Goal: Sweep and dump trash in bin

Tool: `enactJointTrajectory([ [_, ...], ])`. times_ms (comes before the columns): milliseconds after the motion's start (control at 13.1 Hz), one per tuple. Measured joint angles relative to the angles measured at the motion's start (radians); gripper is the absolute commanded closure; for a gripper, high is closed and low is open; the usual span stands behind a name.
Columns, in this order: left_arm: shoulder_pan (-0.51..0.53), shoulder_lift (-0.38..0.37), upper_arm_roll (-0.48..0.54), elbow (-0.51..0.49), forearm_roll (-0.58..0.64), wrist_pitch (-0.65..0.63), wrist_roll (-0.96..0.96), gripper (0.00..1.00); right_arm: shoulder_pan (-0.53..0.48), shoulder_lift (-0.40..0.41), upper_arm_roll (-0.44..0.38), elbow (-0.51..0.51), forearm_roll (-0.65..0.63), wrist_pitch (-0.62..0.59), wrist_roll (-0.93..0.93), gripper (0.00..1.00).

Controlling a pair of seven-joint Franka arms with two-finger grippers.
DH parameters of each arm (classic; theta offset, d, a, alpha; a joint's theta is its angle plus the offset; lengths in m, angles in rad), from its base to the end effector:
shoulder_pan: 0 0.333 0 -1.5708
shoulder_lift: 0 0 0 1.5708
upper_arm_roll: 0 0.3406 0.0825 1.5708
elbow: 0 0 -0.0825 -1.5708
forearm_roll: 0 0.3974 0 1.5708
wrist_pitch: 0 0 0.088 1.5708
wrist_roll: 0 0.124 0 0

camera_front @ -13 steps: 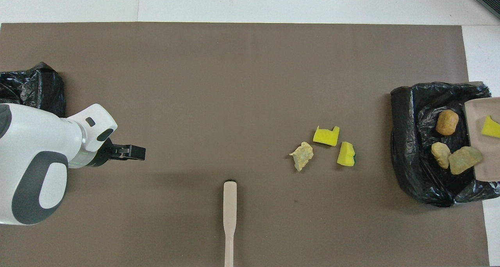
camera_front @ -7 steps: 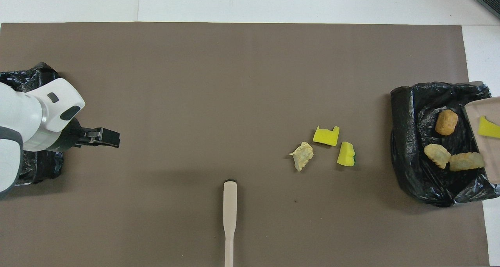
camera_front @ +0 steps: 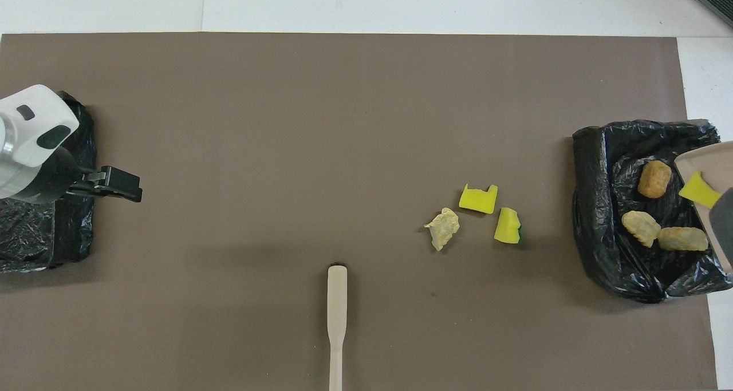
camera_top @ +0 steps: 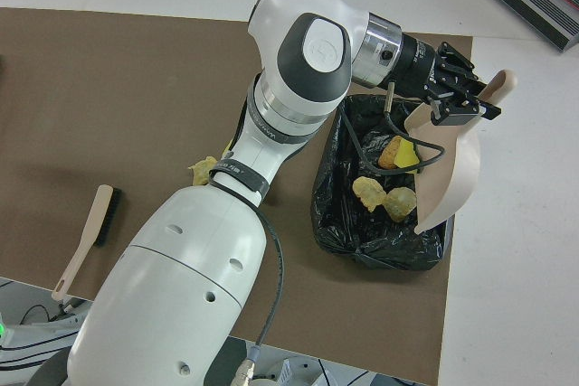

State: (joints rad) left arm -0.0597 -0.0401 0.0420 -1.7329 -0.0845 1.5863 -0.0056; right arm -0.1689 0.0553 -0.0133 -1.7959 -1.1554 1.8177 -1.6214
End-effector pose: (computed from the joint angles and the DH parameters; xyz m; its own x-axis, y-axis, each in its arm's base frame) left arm 0.5474 -0.0196 0.5779 0.9942 -0.0109 -0.1069 -0.0018 -0.9964 0.0848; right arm 0.5796 -0.1985 0.5676 -0.2255 0.4392 -0.8696 0.9736 0.0683 -0.2180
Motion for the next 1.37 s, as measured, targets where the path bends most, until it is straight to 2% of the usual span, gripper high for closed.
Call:
enactJointTrajectory([
  [381, -0.009, -0.031, 0.02, 0.018, 0.002, -0.023, 0.003, 0.0, 0.075, -0.044, 0.007, 0.013, -0.01, -0.1, 0.006, 1.0],
  [458, -0.013, -0.03, 0.018, 0.018, 0.02, -0.024, 0.003, 0.0, 0.084, -0.058, 0.018, 0.03, 0.012, -0.138, 0.019, 1.0],
  [687, -0.015, -0.025, 0.014, 0.055, 0.061, -0.067, 0.004, 0.0, 0.125, -0.078, 0.069, 0.128, 0.179, -0.344, 0.163, 1.0],
  [915, -0.016, -0.025, 0.013, 0.094, 0.061, -0.089, 0.004, 0.0, 0.219, -0.075, 0.08, 0.163, 0.445, -0.473, 0.533, 1.0],
  [1373, -0.02, -0.025, 0.004, 0.096, 0.061, -0.089, 0.004, 0.0, 0.376, -0.032, 0.084, 0.164, 0.913, -0.469, 1.392, 1.0],
])
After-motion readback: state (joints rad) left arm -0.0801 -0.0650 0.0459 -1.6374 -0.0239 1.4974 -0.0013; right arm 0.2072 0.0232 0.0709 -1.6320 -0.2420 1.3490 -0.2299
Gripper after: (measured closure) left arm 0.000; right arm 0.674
